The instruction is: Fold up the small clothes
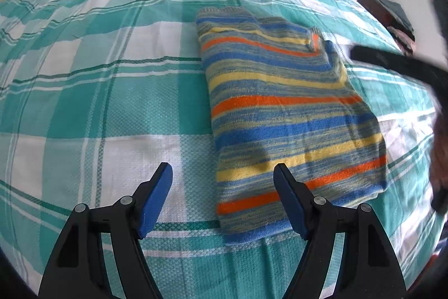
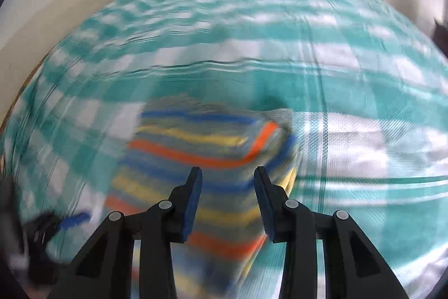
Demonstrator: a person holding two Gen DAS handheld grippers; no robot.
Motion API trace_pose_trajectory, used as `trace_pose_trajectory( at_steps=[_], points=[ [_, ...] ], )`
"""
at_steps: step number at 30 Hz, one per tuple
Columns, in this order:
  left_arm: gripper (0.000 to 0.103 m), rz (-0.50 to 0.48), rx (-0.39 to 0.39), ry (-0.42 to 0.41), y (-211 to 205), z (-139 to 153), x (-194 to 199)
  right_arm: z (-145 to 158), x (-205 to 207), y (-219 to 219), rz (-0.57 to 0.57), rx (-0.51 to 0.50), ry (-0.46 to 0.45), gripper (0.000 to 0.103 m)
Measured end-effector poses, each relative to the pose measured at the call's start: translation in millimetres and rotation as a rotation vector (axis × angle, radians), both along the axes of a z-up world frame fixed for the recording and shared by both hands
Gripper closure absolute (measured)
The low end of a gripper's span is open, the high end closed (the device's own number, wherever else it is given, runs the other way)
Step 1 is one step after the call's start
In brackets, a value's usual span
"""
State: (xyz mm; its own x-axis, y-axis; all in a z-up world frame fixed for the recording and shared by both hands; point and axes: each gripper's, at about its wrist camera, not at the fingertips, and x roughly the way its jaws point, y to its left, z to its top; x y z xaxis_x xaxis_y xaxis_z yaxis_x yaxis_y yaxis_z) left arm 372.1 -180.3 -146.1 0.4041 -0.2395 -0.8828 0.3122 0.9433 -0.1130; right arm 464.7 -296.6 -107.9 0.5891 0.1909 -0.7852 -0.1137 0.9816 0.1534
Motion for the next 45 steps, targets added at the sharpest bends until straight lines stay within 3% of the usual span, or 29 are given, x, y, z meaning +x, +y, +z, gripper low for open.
trace_pose_trajectory(
  at_steps=[3, 9, 11, 12, 14, 16, 18, 24, 25, 28, 29, 30, 32, 33, 34, 35, 38, 45],
  points=[
    [0.027, 0.000, 0.004, -0.006, -2, 5, -2, 1, -40, 11, 0.049, -0.014, -0.009, 0.064],
    [0.027, -0.043, 0.047, 0.041, 4, -5, -14, -67, -108, 8, 0.045, -0.064, 0.164, 0.063],
    [0.026, -0.044, -0.007, 0.031, 19, 1, -22, -65, -122, -2, 0.036, -0.008, 0.181, 0.063],
    [0.025, -0.033, -0.080, 0.022, 32, 8, -23, -59, -128, -9, 0.025, 0.019, 0.172, 0.061],
    [0.015, 0.013, -0.209, 0.003, 52, 21, -15, -43, -136, -27, -0.005, 0.090, 0.119, 0.042],
    [0.012, 0.043, -0.280, -0.013, 61, 26, -1, -30, -129, -54, -0.064, 0.203, 0.065, 0.034],
    [0.012, 0.046, -0.343, 0.019, 60, 21, 22, -27, -110, -77, -0.107, 0.314, 0.044, 0.034],
    [0.020, -0.015, -0.417, 0.203, 25, -28, 64, -79, -26, -118, -0.209, 0.700, 0.131, 0.034],
    [0.020, -0.033, -0.421, 0.218, 19, -33, 63, -94, -11, -118, -0.223, 0.758, 0.157, 0.036],
    [0.019, -0.102, -0.401, 0.206, 2, -37, 54, -113, 16, -108, -0.216, 0.854, 0.159, 0.054],
    [0.019, -0.131, -0.389, 0.213, -3, -39, 51, -118, 25, -102, -0.202, 0.880, 0.165, 0.055],
    [0.019, -0.168, -0.371, 0.221, -9, -40, 47, -120, 32, -99, -0.189, 0.885, 0.167, 0.057],
    [0.021, -0.218, -0.334, 0.217, -18, -40, 40, -124, 44, -90, -0.164, 0.864, 0.185, 0.074],
    [0.027, -0.234, -0.313, 0.213, -23, -40, 38, -125, 48, -84, -0.156, 0.816, 0.208, 0.078],
    [0.050, -0.242, -0.286, 0.206, -26, -39, 36, -124, 53, -83, -0.149, 0.786, 0.208, 0.079],
    [0.063, -0.235, -0.257, 0.199, -28, -39, 36, -119, 53, -80, -0.142, 0.751, 0.198, 0.079],
    [0.085, -0.174, -0.314, 0.206, -16, -32, 38, -88, 49, -67, -0.113, 0.582, 0.111, 0.080],
    [0.090, -0.187, -0.392, 0.106, 5, 25, 21, -8, 37, -37, 0.002, 0.495, -0.054, 0.081]
  ],
)
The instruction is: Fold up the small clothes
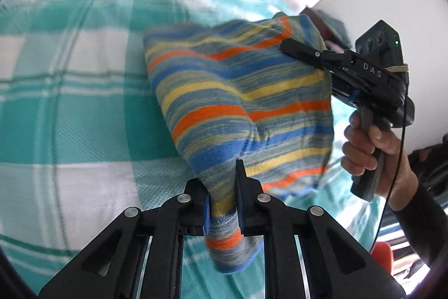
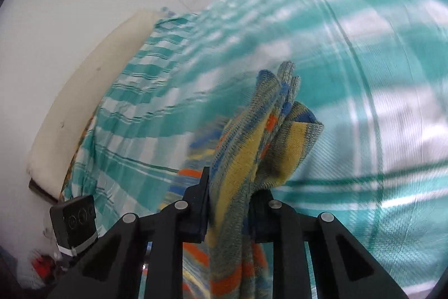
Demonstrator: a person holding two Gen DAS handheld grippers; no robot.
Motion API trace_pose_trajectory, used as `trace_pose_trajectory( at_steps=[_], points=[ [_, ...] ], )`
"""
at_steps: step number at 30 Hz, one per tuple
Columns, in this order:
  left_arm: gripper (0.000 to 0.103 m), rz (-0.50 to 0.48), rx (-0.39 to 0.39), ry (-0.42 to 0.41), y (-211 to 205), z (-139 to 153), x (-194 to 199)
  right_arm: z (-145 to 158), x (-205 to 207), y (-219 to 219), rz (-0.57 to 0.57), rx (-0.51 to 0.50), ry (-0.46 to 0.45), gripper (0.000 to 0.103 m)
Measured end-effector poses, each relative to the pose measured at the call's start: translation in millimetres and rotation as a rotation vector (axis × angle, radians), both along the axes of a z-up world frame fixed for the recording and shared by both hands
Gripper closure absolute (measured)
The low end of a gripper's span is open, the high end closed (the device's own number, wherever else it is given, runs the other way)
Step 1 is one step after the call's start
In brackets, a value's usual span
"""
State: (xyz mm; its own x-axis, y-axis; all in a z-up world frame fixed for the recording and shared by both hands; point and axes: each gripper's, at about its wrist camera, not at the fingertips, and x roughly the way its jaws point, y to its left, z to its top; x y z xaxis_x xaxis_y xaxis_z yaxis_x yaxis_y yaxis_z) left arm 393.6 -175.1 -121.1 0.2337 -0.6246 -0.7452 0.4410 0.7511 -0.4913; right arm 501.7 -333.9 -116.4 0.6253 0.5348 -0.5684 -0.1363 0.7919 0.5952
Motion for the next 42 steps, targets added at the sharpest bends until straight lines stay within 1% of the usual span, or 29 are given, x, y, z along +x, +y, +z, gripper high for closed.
trace_pose_trajectory(
  at_steps=[3, 5, 6, 7, 8, 9, 10, 11, 12, 13, 14, 15, 16, 17, 19, 20, 21, 23, 24, 25, 29, 32, 34, 39, 42],
  points=[
    [0.090, -0.006, -0.028, -0.058, 13, 39, -9, 38, -9, 6, 0.022, 0.040, -0.055, 0.081],
    [0.089, -0.020, -0.031, -0.084, 20, 56, -13, 54, -11, 9, 0.035, 0.055, -0.080, 0.081],
    [0.087, -0.027, -0.029, -0.085, 28, 59, -13, 62, -11, 12, 0.043, 0.070, -0.086, 0.081],
    [0.078, -0.032, -0.019, -0.079, 28, 56, -12, 62, -9, 13, 0.042, 0.075, -0.081, 0.081],
    [0.053, -0.030, 0.001, -0.069, 27, 48, -11, 58, -7, 12, 0.035, 0.071, -0.068, 0.079],
    [0.034, -0.013, 0.044, -0.050, 20, 33, -7, 50, -5, 10, 0.028, 0.064, -0.043, 0.075],
    [0.012, 0.005, 0.086, -0.042, 18, 17, -3, 33, 2, 7, 0.017, 0.036, 0.012, 0.054],
    [0.019, 0.028, 0.155, -0.041, 15, -4, -6, 19, 5, 3, -0.019, -0.006, 0.065, 0.031],
    [0.024, 0.033, 0.207, -0.029, 13, -16, -8, 2, 3, -4, -0.083, -0.065, 0.124, 0.030],
    [0.032, 0.036, 0.259, -0.013, 14, -25, -14, -14, -7, -13, -0.142, -0.123, 0.174, 0.030],
    [0.033, 0.044, 0.289, -0.014, 16, -29, -22, -18, -14, -18, -0.162, -0.140, 0.186, 0.030],
    [0.032, 0.051, 0.296, -0.043, 19, -25, -35, -20, -33, -23, -0.190, -0.169, 0.192, 0.030],
    [0.027, 0.056, 0.309, -0.085, 21, -17, -48, -18, -47, -24, -0.202, -0.193, 0.188, 0.024],
    [0.017, 0.069, 0.343, -0.146, 21, -4, -64, -14, -64, -23, -0.212, -0.231, 0.184, 0.015],
    [0.009, 0.099, 0.376, -0.242, 22, 14, -86, -3, -100, -14, -0.219, -0.317, 0.167, 0.006],
    [0.007, 0.114, 0.386, -0.290, 22, 27, -95, 4, -121, -6, -0.210, -0.356, 0.158, 0.005],
    [0.005, 0.135, 0.403, -0.336, 21, 41, -105, 9, -133, 0, -0.204, -0.376, 0.154, 0.005],
    [0.003, 0.201, 0.458, -0.405, 22, 61, -121, 26, -167, 17, -0.192, -0.423, 0.144, 0.001],
    [0.003, 0.241, 0.495, -0.422, 22, 70, -128, 36, -188, 25, -0.194, -0.446, 0.131, 0.001],
    [0.003, 0.265, 0.510, -0.427, 25, 77, -132, 43, -201, 32, -0.194, -0.458, 0.119, 0.001],
    [0.003, 0.324, 0.508, -0.404, 35, 97, -160, 72, -249, 61, -0.205, -0.516, 0.080, 0.001],
    [0.003, 0.365, 0.559, -0.407, 41, 108, -188, 86, -276, 76, -0.232, -0.539, 0.082, 0.001],
    [0.003, 0.381, 0.571, -0.396, 44, 110, -202, 94, -292, 86, -0.237, -0.534, 0.088, 0.001],
    [0.003, 0.351, 0.527, -0.313, 48, 118, -229, 109, -325, 108, -0.226, -0.582, 0.102, 0.001],
    [0.003, 0.331, 0.528, -0.325, 46, 124, -247, 115, -341, 117, -0.209, -0.612, 0.099, 0.001]
  ],
)
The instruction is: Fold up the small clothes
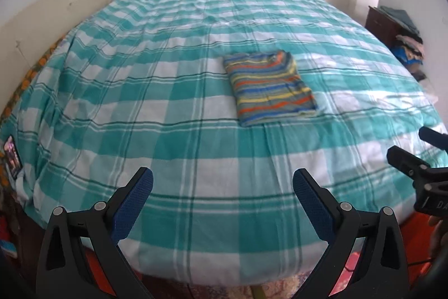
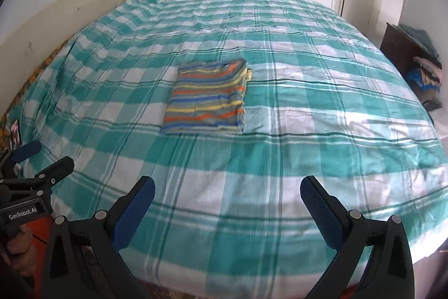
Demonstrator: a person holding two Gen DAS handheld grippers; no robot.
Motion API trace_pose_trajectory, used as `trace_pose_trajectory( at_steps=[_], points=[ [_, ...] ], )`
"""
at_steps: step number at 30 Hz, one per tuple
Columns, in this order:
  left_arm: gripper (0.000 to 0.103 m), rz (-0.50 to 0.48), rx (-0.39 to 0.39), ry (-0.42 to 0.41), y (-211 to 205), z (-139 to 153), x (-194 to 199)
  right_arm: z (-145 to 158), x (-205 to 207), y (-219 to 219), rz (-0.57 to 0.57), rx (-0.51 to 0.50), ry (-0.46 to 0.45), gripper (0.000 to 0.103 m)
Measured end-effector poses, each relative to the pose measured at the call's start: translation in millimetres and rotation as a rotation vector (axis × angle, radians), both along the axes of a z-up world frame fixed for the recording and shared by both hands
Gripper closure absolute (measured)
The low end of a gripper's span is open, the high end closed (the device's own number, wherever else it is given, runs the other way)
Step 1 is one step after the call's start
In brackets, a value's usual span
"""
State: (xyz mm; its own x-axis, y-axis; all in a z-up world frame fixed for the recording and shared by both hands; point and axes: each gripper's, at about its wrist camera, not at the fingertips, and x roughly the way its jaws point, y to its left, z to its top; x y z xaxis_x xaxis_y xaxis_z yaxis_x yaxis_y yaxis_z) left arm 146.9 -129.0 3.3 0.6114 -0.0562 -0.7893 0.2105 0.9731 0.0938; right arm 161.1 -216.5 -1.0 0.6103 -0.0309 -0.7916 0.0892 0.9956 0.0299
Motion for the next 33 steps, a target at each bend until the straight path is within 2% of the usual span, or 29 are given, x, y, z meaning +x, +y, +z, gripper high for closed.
trace_pose_trajectory(
  at_steps=[3, 7, 11, 15, 20, 26, 33],
  points=[
    [0.003, -0.019, 0.010, -0.008, -1, 5, -12, 6, -16, 10, 0.015, -0.041, 0.008, 0.001],
    [0.003, -0.034, -0.030, -0.009, 4, 13, -24, 15, -32, 23, 0.039, -0.082, 0.005, 0.001],
    [0.002, -0.026, 0.023, -0.028, 5, 18, -33, 26, -45, 35, 0.055, -0.115, -0.005, 0.001],
    [0.002, -0.023, 0.023, -0.024, 8, 20, -41, 41, -53, 50, 0.061, -0.154, -0.028, 0.001],
    [0.001, 0.004, 0.006, -0.027, 17, 23, -45, 52, -55, 62, 0.058, -0.167, -0.045, 0.001],
    [0.001, 0.017, -0.022, 0.003, 21, 25, -44, 49, -54, 66, 0.062, -0.162, -0.024, 0.001],
    [0.001, 0.018, 0.001, -0.007, 16, 33, -48, 54, -57, 64, 0.056, -0.145, -0.020, 0.001]
  ],
)
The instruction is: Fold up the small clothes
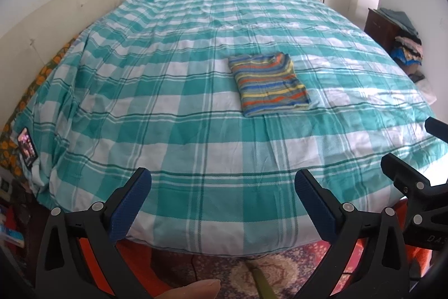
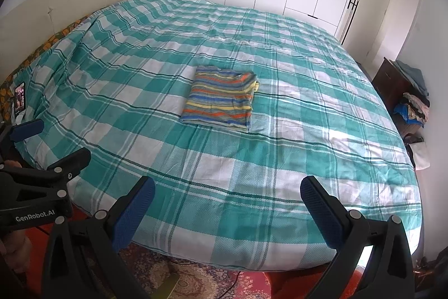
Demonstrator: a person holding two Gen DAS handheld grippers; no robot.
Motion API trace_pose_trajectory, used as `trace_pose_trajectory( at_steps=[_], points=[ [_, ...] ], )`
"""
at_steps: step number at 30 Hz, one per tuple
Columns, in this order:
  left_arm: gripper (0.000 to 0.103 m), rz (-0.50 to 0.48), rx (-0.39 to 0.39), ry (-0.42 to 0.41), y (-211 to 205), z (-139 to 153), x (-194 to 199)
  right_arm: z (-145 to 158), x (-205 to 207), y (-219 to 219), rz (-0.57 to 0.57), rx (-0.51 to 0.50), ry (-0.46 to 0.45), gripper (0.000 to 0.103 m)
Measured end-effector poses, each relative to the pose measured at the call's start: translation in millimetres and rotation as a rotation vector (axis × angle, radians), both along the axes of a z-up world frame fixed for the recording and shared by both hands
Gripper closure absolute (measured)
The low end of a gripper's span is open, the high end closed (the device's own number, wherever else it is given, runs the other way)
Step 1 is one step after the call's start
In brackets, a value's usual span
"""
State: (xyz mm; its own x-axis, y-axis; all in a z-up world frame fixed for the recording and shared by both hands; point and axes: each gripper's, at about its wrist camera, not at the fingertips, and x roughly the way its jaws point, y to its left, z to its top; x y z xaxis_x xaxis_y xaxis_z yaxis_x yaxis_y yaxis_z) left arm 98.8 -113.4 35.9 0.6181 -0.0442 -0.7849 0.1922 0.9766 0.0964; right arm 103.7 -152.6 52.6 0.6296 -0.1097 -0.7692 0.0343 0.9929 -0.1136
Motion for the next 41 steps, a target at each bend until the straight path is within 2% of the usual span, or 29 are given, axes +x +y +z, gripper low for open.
trace_pose_trajectory(
  at_steps=[12, 27, 38, 41],
  points=[
    [0.001, 0.027, -0.010, 0.054, 5, 8, -3, 16, -6, 4, 0.026, 0.042, 0.012, 0.001],
    [0.001, 0.029, -0.016, 0.053, 9, 11, -6, 15, -2, 12, 0.034, 0.055, 0.033, 0.001],
    [0.001, 0.015, -0.014, 0.047, 9, 13, -5, 14, -2, 5, 0.001, 0.041, 0.023, 0.001],
    [0.001, 0.009, 0.013, 0.023, 4, 14, -5, 13, -3, 3, -0.006, 0.047, 0.023, 0.001]
  ],
)
